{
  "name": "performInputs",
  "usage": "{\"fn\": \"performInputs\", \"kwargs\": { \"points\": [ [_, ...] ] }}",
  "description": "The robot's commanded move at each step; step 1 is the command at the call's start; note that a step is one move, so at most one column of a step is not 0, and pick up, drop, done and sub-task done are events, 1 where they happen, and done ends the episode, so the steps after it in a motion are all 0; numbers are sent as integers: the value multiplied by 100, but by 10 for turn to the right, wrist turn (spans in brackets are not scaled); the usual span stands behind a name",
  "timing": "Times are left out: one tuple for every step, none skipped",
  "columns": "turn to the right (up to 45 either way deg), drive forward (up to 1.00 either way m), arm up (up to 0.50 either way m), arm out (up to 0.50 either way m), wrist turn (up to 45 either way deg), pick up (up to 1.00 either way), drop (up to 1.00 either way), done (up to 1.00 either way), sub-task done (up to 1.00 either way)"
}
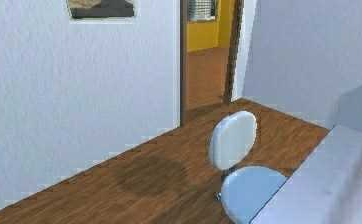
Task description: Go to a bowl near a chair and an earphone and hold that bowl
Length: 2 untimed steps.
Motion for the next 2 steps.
{"fn": "performInputs", "kwargs": {
  "points": [
    [0, 0, 10, 0, 0, 0, 0, 0, 0],
    [0, 0, 0, 0, 0, 0, 0, 100, 0]
  ]
}}
